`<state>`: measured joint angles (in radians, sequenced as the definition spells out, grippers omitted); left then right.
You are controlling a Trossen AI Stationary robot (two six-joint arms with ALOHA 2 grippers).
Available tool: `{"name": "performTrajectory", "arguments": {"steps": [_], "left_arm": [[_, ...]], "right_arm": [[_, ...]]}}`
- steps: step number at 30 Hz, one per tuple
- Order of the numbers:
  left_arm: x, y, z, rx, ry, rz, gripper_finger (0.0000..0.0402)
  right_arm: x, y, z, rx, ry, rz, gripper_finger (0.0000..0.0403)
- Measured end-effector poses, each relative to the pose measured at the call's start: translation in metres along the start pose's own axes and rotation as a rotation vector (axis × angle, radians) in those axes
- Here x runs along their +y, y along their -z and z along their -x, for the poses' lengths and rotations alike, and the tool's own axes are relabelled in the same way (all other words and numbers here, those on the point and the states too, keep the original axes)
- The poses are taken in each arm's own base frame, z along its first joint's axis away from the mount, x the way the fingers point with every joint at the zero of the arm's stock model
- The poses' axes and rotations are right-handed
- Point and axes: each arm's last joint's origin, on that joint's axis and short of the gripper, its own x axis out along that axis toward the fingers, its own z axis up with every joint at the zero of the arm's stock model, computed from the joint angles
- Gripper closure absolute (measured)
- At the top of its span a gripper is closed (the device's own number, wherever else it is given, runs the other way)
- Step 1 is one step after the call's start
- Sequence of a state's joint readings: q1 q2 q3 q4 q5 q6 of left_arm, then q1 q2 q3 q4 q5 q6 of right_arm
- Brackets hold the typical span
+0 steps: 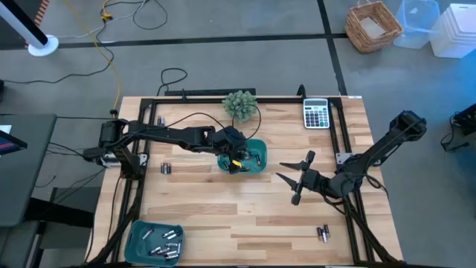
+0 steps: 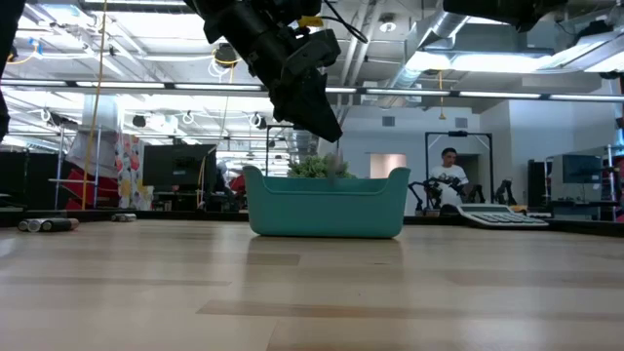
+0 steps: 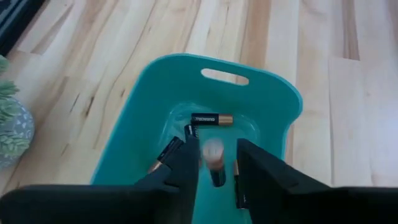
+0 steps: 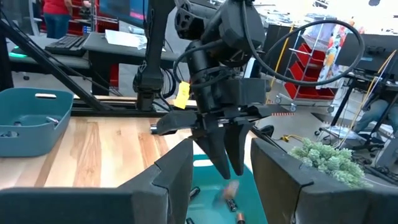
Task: Sort batteries
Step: Put the black battery into the green bin
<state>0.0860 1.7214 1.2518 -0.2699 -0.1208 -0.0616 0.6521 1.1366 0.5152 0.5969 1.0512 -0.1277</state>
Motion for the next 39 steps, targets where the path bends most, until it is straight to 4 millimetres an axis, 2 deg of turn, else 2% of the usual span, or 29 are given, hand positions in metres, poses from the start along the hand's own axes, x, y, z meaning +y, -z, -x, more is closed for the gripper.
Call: {"name": "performTrajectory", "arguments": {"steps": [9,14,19,22,29,35,39], "left_arm": [[0.0,0.001,0.0,0.009,-0.004,-0.017,0.024],[0.001,-0.005,0.012,-0.02,-0.009,-0.021,0.0239],[-0.002,-0.006,0.015,-0.036,-0.003,-0.032,0.0244],[-0.009,-0.004,0.02,-0.126,0.019,-0.046,0.0245],[-0.015,0.021,0.054,-0.292,0.065,-0.014,0.0246],[-0.027,0.05,0.081,-0.327,0.038,0.004,0.0246],[-0.029,0.07,0.095,-0.4,0.036,0.022,0.0246]], "right_arm": [[0.0,0.0,0.0,0.0,0.0,-0.015,0.0226],[0.0,0.001,0.0,0.008,-0.003,-0.011,0.0226],[-0.002,0.004,-0.002,0.027,0.021,-0.036,0.0226],[-0.002,0.006,-0.003,0.039,0.037,-0.024,0.0226],[0.0,-0.006,-0.005,0.086,0.038,-0.006,0.0226],[-0.001,-0.018,-0.008,0.192,0.055,0.011,0.0221],[0.001,-0.023,-0.002,0.266,-0.008,-0.014,0.0217]]}}
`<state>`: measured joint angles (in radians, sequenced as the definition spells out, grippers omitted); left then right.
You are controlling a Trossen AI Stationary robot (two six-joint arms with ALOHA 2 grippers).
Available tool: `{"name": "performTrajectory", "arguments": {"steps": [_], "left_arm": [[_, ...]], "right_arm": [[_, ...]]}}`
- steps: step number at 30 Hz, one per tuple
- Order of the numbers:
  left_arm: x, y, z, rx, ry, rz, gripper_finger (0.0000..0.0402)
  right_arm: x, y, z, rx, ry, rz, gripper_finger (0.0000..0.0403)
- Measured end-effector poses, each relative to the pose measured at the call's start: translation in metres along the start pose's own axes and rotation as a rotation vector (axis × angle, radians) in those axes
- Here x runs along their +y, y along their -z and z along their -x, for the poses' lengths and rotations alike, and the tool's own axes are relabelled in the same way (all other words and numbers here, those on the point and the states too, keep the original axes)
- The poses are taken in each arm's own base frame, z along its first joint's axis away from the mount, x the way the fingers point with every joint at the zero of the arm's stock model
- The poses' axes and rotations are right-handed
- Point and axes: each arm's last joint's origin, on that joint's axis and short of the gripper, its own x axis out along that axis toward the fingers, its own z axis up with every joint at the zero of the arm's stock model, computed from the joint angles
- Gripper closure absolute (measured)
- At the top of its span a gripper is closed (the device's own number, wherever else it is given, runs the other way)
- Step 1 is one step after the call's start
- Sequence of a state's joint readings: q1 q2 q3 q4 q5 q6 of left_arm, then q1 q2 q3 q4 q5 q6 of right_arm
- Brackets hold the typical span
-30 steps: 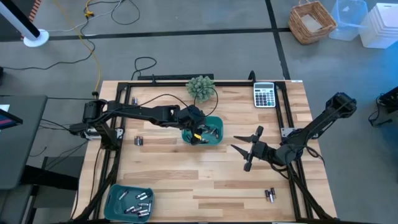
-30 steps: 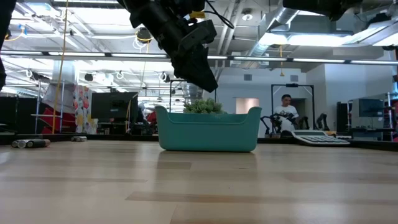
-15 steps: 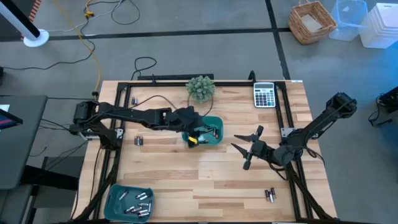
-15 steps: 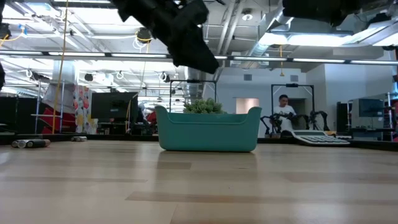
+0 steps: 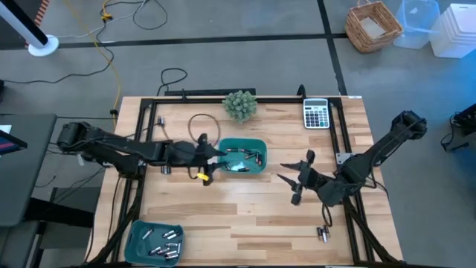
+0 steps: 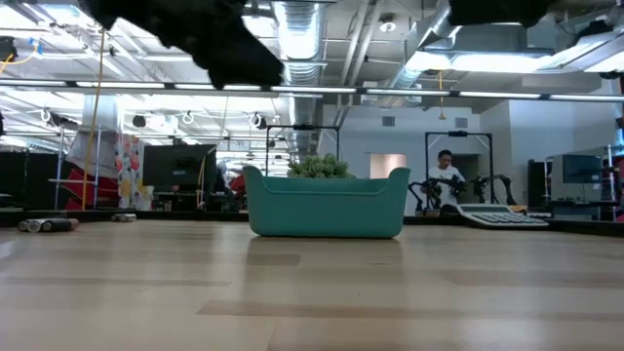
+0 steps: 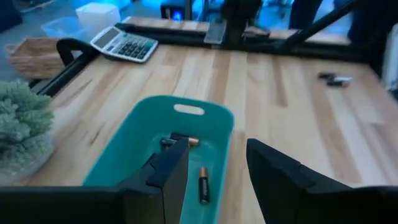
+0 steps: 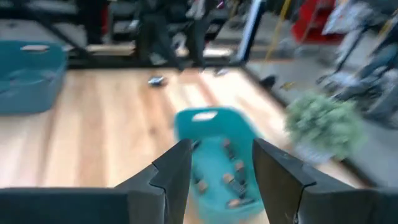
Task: Sort batteries
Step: Put the black battery into the green bin
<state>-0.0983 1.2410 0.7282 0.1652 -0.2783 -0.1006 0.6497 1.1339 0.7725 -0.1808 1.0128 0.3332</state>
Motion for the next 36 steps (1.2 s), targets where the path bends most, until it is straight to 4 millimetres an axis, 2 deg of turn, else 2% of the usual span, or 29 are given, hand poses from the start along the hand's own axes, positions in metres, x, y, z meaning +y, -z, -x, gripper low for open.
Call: {"name": "performTrajectory", "arguments": {"steps": [4,9,12,18,25,33,36], "left_arm": [[0.004,0.017,0.015,-0.096,0.018,0.061,0.0246],[0.006,0.043,0.023,-0.115,0.031,0.096,0.0246],[0.006,0.048,0.024,-0.148,0.044,0.1,0.0246],[0.004,0.048,0.025,-0.151,0.059,0.114,0.0246],[-0.003,0.047,0.027,-0.176,0.092,0.08,0.0246],[-0.006,0.047,0.028,-0.176,0.105,0.068,0.0246],[-0.006,0.047,0.028,-0.175,0.105,0.072,0.0246]], "right_arm": [[-0.001,0.011,0.007,0.189,-0.098,-0.091,0.0212],[0.004,0.034,0.017,0.513,-0.175,-0.224,0.0208],[0.011,0.038,0.023,0.639,-0.188,-0.312,0.0208],[0.026,0.045,0.037,0.776,-0.166,-0.458,0.0208],[0.048,0.069,0.054,1.018,-0.095,-0.584,0.0208],[0.068,0.092,0.062,1.151,0.012,-0.676,0.0208],[0.073,0.093,0.061,1.155,0.048,-0.699,0.0208]]}}
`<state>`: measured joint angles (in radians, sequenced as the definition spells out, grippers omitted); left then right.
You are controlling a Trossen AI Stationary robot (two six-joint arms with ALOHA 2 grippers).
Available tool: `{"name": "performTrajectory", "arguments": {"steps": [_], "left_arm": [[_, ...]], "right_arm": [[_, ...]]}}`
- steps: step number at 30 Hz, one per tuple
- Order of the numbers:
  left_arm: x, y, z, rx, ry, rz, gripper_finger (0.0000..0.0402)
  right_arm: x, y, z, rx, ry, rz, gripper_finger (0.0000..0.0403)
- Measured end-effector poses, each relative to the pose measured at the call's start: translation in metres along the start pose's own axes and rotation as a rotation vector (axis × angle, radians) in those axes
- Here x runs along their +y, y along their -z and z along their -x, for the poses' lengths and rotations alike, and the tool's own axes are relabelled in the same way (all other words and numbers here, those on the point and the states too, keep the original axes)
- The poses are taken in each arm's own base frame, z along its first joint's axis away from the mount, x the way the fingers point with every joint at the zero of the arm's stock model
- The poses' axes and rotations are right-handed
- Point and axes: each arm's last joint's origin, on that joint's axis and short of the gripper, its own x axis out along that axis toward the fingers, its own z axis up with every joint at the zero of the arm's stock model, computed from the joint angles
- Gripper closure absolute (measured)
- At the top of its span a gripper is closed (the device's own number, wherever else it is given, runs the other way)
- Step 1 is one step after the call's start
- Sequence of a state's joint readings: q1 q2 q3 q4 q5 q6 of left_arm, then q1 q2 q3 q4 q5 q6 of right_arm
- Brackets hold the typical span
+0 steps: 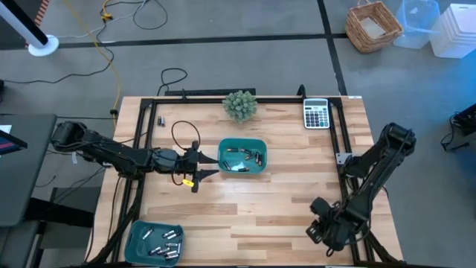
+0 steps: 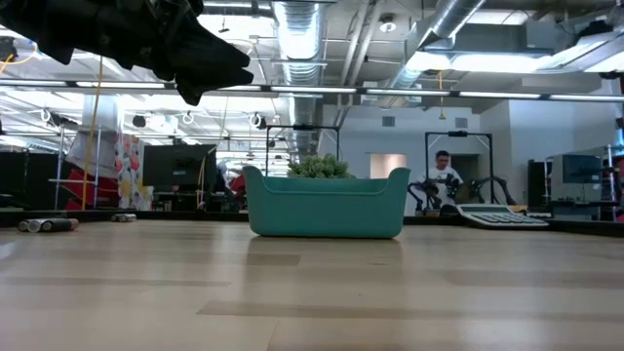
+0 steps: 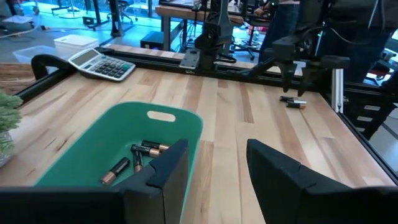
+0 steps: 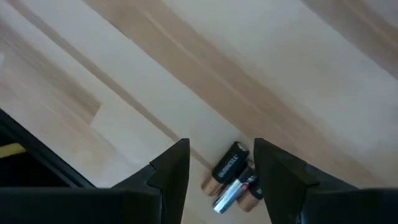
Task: Sort batteries
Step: Put the black battery into the green bin
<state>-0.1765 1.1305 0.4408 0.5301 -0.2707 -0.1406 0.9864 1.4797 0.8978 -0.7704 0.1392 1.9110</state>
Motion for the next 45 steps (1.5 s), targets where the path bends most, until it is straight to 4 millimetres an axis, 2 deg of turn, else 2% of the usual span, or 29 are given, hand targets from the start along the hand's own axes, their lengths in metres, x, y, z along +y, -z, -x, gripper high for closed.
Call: {"name": "performTrajectory", "arguments": {"steps": [6,15,45], "left_arm": [[0.0,0.0,0.0,-0.001,0.002,0.004,0.0246],[0.0,0.0,0.0,-0.002,0.002,0.014,0.0246],[0.0,0.0,0.0,0.0,0.0,0.014,0.0246]], "right_arm": [[0.013,-0.001,-0.003,-0.014,0.072,-0.016,0.0208],[0.028,0.005,-0.024,0.022,0.147,-0.016,0.0208],[0.023,0.015,-0.037,0.021,0.22,-0.044,0.0211]]}}
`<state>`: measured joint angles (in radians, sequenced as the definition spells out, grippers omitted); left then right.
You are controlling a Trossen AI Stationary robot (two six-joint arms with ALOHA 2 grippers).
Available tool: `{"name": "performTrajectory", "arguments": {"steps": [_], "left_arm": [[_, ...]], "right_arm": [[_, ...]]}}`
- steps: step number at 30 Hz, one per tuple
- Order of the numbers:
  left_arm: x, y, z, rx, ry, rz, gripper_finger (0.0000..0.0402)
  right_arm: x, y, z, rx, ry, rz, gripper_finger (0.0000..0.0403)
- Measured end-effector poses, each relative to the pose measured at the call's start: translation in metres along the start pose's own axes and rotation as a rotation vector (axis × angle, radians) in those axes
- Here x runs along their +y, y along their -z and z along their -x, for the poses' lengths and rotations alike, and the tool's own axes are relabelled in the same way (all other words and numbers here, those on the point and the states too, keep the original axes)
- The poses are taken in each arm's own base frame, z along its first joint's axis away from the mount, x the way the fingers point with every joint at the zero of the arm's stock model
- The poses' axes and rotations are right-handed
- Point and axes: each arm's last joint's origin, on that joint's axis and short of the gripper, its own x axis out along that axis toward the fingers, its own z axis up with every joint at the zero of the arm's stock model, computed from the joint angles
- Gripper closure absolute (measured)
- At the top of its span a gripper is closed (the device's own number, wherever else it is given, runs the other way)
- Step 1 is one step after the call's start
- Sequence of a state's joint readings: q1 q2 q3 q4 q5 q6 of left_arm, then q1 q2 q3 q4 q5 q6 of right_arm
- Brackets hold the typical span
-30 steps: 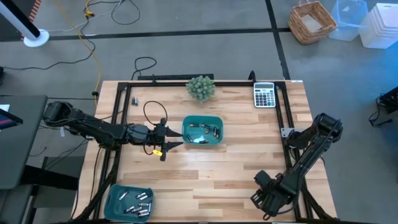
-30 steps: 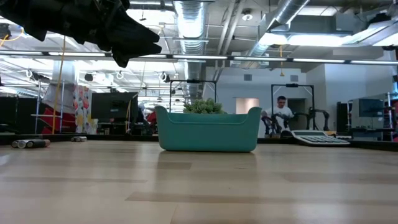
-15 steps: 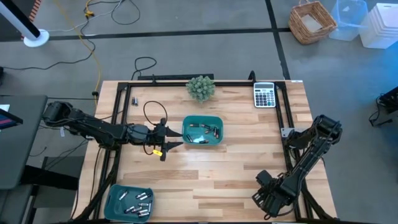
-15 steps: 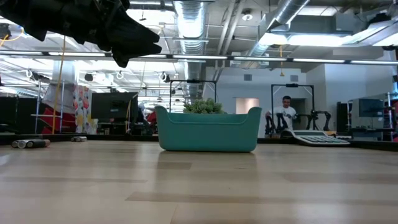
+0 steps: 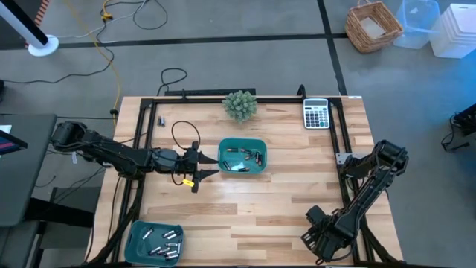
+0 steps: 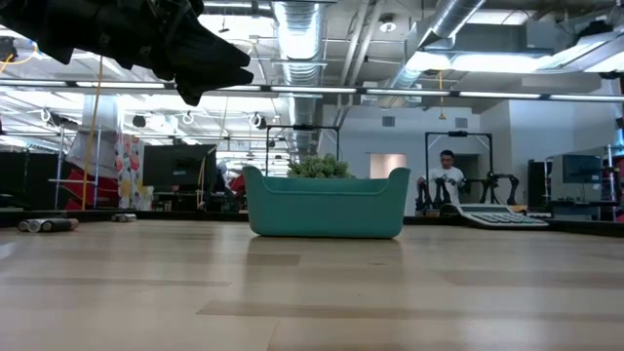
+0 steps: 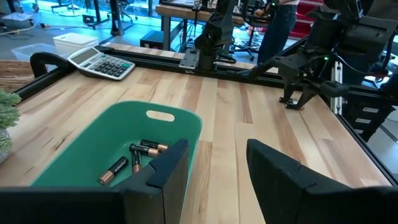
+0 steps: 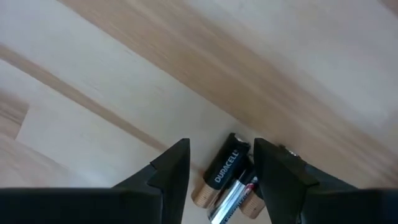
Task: Sort batteries
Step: Put the black battery into the green bin
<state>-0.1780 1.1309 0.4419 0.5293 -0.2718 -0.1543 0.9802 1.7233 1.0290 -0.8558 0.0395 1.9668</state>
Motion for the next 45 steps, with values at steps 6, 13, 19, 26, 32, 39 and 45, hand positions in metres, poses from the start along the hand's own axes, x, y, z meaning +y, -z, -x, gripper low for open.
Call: {"name": "performTrajectory", "arguments": {"steps": [6,13,19,26,32,39,45], "left_arm": [[0.0,0.0,0.0,0.001,0.0,-0.001,0.0246],[0.0,0.001,0.0,0.009,-0.001,-0.003,0.0246],[0.0,0.001,0.0,0.009,-0.001,-0.003,0.0246],[0.0,0.001,0.0,0.011,-0.001,-0.007,0.0246],[0.0,0.002,0.0,0.017,-0.002,-0.009,0.0246],[0.0,0.002,0.0,0.017,-0.003,-0.009,0.0246],[0.0,0.002,0.0,0.018,-0.003,-0.009,0.0246]], "right_arm": [[0.0,0.001,0.0,0.002,-0.005,-0.011,0.0216],[0.0,0.001,0.0,-0.003,-0.006,-0.009,0.0216],[-0.001,0.0,0.0,-0.013,0.006,-0.005,0.0216],[-0.003,-0.001,-0.003,-0.015,0.01,0.002,0.0217],[-0.004,-0.001,-0.005,-0.016,0.013,0.007,0.0217],[0.001,0.004,-0.016,-0.017,0.02,0.02,0.0217],[0.005,0.006,-0.017,-0.027,0.043,0.025,0.0219]]}}
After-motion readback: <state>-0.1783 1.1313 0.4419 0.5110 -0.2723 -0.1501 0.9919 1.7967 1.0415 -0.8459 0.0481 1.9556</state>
